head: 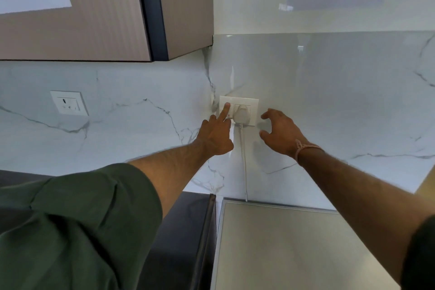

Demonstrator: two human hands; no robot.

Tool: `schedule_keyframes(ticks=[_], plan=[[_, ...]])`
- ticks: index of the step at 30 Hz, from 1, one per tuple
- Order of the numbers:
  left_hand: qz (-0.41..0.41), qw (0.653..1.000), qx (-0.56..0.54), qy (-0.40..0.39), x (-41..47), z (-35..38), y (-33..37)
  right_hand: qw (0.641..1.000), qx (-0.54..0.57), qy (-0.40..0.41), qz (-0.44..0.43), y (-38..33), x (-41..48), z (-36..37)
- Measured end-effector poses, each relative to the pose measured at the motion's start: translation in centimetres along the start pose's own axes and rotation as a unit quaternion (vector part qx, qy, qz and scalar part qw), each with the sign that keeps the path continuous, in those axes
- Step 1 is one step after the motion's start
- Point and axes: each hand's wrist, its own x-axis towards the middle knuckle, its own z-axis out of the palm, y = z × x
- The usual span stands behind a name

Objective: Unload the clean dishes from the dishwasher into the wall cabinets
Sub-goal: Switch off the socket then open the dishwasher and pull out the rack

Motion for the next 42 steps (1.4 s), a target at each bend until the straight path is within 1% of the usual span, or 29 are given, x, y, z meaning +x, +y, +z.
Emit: schedule_keyframes(ticks=[4, 10, 15, 20, 25, 32, 35, 42], plan=[[0.008, 1.0, -0.014, 0.011, 0.1, 0.9, -0.3, 1.0, -0.003, 0.005, 0.005, 0.0, 0.8, 0.8], [0.005, 1.0, -0.028, 0.004, 0.2, 1.0, -0.3, 1.0, 0.001, 0.006, 0.013, 0.0, 0.7, 1.3], [-0.007, 1.0, -0.019, -0.007, -0.8, 0.2, 1.0, 1.0, -0.004, 0.007, 0.012, 0.4, -1.2, 0.8], [-0.01, 1.0, -0.01, -0.002, -3.9, -0.5, 3.5, 1.0, -0.011, 0.01, 0.006, 1.2, -4.6, -0.5], [-0.035, 0.999, -0.01, -0.019, -9.0, -1.8, 7.1, 1.0, -0.006, 0.005, -0.007, 1.9, -9.8, -2.1], [-0.071, 0.997, -0.021, -0.038, -19.4, -2.8, 13.7, 1.0, 0.014, -0.013, -0.024, 3.1, -20.3, -3.0], [-0.073, 0.996, -0.014, -0.051, -23.9, -1.9, 16.4, 0.999, 0.027, -0.023, -0.022, 3.5, -24.9, -2.4], [-0.101, 0.988, -0.036, -0.115, -32.9, 1.9, 21.5, 0.997, 0.045, -0.061, 0.008, 5.0, -35.4, 0.0]])
